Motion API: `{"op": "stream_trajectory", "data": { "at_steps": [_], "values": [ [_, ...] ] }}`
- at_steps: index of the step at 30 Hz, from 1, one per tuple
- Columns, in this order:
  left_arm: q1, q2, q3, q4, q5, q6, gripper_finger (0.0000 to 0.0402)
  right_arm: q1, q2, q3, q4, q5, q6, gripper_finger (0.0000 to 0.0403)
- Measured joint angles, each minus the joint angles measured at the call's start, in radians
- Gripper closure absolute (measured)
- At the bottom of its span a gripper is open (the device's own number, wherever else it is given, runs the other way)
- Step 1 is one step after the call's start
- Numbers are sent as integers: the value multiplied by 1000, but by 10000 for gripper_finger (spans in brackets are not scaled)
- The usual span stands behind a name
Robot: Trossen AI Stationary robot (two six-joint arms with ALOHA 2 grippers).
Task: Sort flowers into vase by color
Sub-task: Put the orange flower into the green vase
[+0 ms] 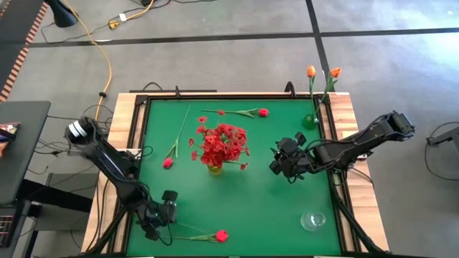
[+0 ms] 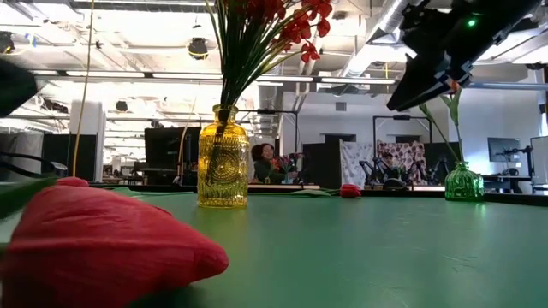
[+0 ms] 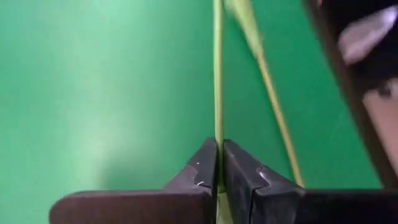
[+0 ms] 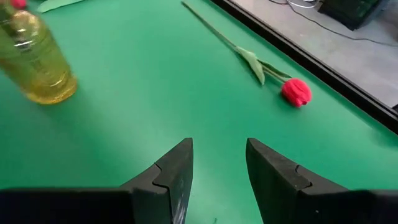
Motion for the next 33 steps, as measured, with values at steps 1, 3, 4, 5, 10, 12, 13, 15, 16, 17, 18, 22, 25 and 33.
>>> {"op": "stream_trajectory", "data": {
  "at_steps": [1,3,4,5,10,12,13,15,16,17,18,22,25,33],
  "values": [
    [12,-41,1,-22,-19,15,399,-7,0,0,2,0,0,227],
    [40,-130,0,-81,-60,35,400,-22,0,0,10,0,0,227],
    [57,-181,0,-104,-75,45,400,-29,0,0,13,0,0,227],
    [76,-230,1,-125,-89,50,400,-36,0,0,17,0,0,227],
    [210,-468,1,-183,-76,50,401,-61,0,0,61,0,0,227],
    [267,-552,1,-181,-22,53,401,-70,0,0,81,0,-27,227],
    [295,-591,1,-180,13,60,401,-74,0,0,93,0,-53,227],
    [348,-663,1,-183,69,64,401,-83,0,0,117,0,-109,227],
    [374,-698,1,-194,92,39,401,-87,0,0,125,0,-129,227],
    [401,-731,1,-221,119,6,401,-92,0,0,134,0,-146,227],
    [427,-760,1,-252,158,-24,401,-95,0,0,143,0,-152,227],
    [472,-846,1,-267,409,63,401,-99,0,0,148,0,-152,227],
    [469,-900,1,-220,390,161,401,-99,0,0,146,0,-153,227],
    [568,-964,1,20,-123,148,401,-111,0,0,185,1,-175,227]
  ]
}}
